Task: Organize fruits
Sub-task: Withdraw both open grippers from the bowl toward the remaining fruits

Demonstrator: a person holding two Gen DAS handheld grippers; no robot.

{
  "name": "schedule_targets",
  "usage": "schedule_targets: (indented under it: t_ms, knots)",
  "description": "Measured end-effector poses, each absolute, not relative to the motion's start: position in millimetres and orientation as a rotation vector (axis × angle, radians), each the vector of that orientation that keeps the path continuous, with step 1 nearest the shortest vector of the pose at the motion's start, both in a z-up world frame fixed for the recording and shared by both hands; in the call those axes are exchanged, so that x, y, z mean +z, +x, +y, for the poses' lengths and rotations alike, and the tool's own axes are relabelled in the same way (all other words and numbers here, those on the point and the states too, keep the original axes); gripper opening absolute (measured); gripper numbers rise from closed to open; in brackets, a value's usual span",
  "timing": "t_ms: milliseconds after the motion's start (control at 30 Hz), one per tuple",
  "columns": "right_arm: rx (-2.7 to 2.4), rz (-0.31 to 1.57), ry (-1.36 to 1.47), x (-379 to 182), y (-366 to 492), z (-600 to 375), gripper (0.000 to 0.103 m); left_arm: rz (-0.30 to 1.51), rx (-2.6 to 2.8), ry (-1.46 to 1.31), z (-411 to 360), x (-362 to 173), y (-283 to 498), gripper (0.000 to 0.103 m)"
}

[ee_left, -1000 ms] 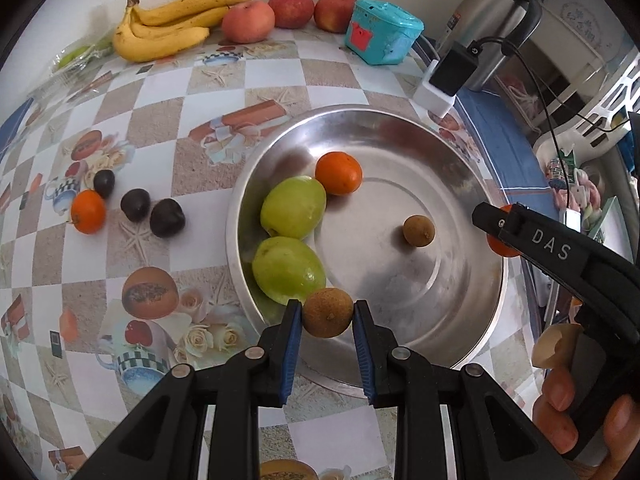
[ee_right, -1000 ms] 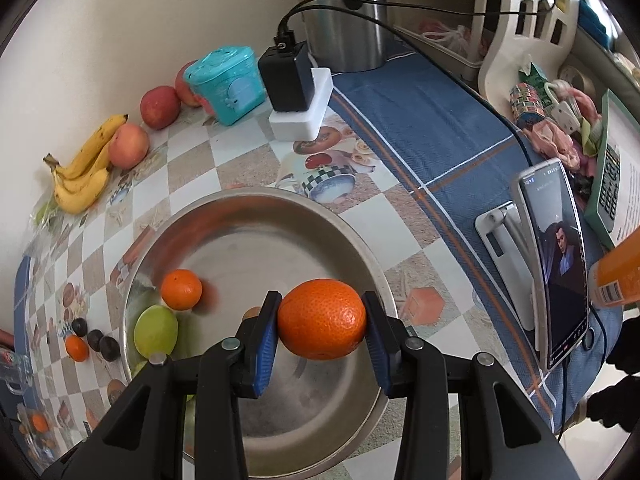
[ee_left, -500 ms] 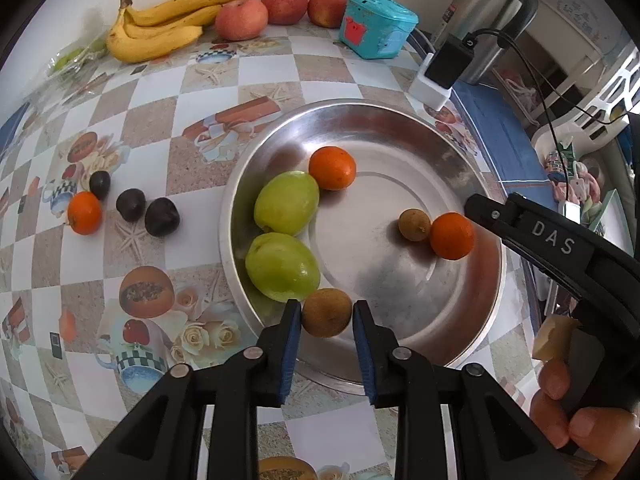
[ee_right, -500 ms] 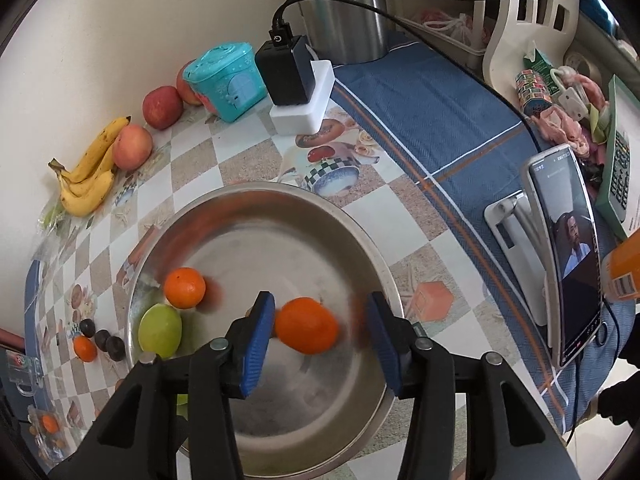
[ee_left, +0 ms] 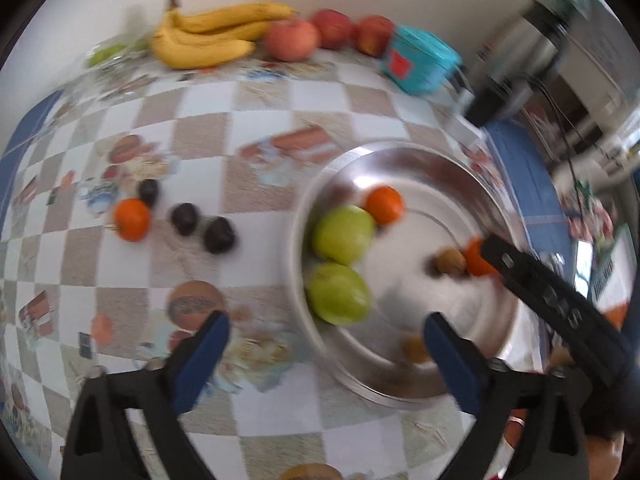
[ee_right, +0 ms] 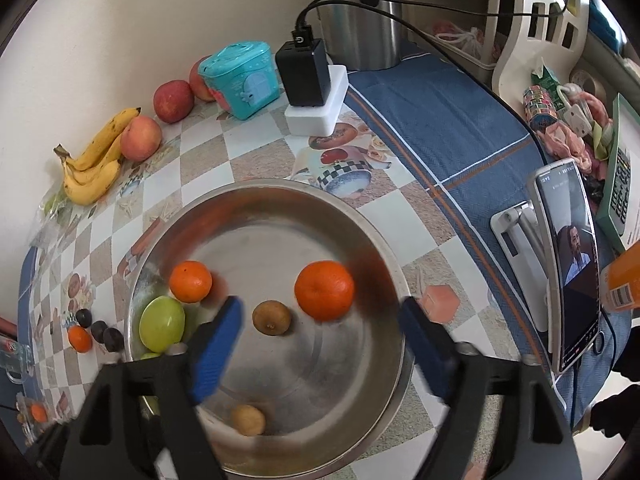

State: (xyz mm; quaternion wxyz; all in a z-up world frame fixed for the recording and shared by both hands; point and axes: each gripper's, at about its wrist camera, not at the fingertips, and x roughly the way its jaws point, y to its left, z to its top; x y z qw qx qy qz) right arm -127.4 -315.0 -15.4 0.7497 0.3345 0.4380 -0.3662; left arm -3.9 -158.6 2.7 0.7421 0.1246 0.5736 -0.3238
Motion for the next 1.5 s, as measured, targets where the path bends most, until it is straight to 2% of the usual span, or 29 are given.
schedule_targets:
  t_ms: [367, 767, 1500]
  knots:
    - [-0.757, 1.028, 0.628, -15, -101, -281, 0.097, 1.246, -0.452, 0.121, -87, 1, 68, 0.103]
    - [-0.634, 1.12, 0.557, -14, -56, -217, 0.097, 1.23, -0.302, 0.059, -19, 3, 110, 0.103]
    - [-0.438, 1.1, 0.456, -5, 15, -130, 0.097, 1.215, -0.273, -0.005, 15, 6, 133, 0.103]
